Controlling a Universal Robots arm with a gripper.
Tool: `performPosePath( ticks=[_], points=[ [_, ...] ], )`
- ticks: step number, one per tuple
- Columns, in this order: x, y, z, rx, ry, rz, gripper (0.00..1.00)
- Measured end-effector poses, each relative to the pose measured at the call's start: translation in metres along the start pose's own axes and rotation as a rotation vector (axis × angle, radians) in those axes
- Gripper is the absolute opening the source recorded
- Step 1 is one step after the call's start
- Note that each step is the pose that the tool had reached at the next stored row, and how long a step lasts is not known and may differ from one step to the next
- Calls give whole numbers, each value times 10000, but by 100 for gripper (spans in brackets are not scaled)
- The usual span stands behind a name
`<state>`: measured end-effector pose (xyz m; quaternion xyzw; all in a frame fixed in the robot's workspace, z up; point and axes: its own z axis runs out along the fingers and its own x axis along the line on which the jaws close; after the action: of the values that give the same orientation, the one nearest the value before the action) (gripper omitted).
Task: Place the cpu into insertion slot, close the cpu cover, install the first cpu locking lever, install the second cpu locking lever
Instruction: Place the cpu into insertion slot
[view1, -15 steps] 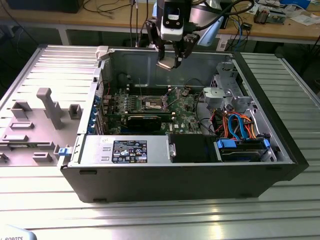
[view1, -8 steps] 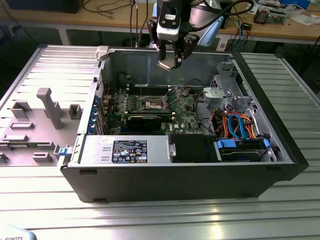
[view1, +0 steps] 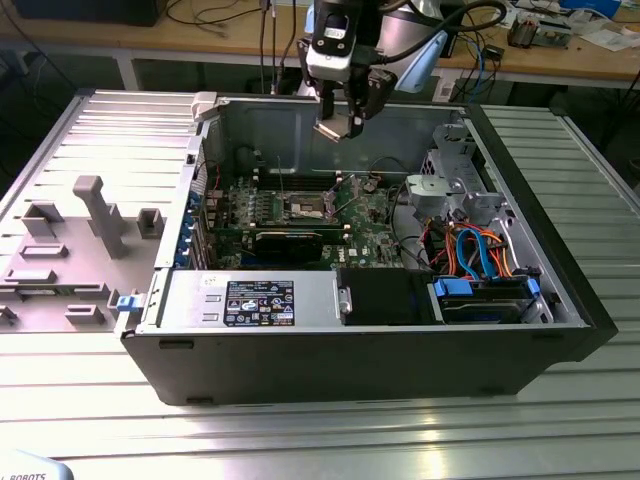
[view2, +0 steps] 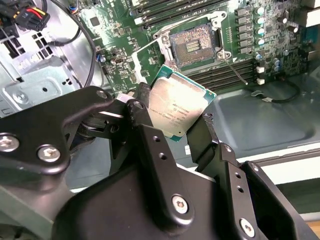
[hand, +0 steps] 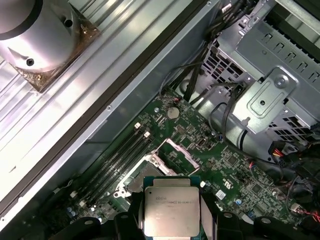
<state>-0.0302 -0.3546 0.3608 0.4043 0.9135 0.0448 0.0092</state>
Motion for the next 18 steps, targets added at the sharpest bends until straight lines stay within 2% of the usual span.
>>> performPosePath(
  ticks=[3,18],
  points=[
    [0,0,1,-7,-30,343,54],
    [0,0,2,-30,-135,1507,54]
  ],
)
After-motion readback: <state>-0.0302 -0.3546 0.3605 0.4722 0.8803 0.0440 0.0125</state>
